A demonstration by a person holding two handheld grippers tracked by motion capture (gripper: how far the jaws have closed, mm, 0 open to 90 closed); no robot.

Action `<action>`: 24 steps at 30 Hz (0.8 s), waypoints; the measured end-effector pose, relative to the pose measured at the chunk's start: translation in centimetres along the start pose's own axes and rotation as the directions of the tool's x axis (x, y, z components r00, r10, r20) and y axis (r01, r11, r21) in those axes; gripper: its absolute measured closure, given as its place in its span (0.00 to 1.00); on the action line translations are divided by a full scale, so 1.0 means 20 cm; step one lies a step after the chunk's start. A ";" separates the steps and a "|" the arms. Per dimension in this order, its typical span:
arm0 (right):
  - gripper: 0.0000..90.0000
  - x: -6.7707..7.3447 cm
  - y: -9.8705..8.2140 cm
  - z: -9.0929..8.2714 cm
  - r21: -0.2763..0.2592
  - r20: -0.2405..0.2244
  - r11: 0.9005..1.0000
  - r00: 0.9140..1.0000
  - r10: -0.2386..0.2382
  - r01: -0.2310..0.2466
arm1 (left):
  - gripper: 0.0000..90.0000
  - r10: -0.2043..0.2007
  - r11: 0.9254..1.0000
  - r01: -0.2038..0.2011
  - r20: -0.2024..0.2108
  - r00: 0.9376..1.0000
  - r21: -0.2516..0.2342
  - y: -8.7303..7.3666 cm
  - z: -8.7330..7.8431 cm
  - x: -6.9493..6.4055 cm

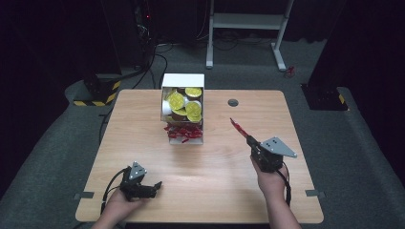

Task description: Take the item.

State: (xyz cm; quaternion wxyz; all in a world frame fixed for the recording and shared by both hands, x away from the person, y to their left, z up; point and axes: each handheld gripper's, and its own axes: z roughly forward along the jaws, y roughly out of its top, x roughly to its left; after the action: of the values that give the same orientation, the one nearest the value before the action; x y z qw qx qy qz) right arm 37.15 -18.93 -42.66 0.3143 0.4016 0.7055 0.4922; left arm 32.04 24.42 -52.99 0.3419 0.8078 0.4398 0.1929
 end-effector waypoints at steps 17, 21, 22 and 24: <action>1.00 -0.18 -0.09 0.02 0.055 0.115 0.998 0.993 0.027 -0.034 | 0.09 0.002 1.000 -0.002 0.003 1.000 -0.003 0.00 0.00 0.00; 1.00 -0.23 -0.14 0.06 0.088 0.139 0.995 0.990 0.036 -0.048 | 0.09 0.000 1.000 0.000 0.004 1.000 -0.003 0.00 0.00 0.00; 1.00 -0.24 -0.15 0.06 0.095 0.143 0.994 0.989 0.037 -0.051 | 0.09 0.000 1.000 0.000 0.003 1.000 -0.004 0.00 0.00 0.00; 1.00 -0.25 -0.18 0.08 0.115 0.153 0.992 0.987 0.040 -0.058 | 0.09 0.000 1.000 0.000 0.003 1.000 -0.005 0.00 0.00 0.00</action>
State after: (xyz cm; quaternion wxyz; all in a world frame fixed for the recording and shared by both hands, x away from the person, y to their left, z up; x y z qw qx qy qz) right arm 39.98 -23.28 -46.30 0.3299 0.4731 0.6976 0.4250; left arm 31.98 24.41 -53.00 0.3445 0.8073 0.4388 0.1927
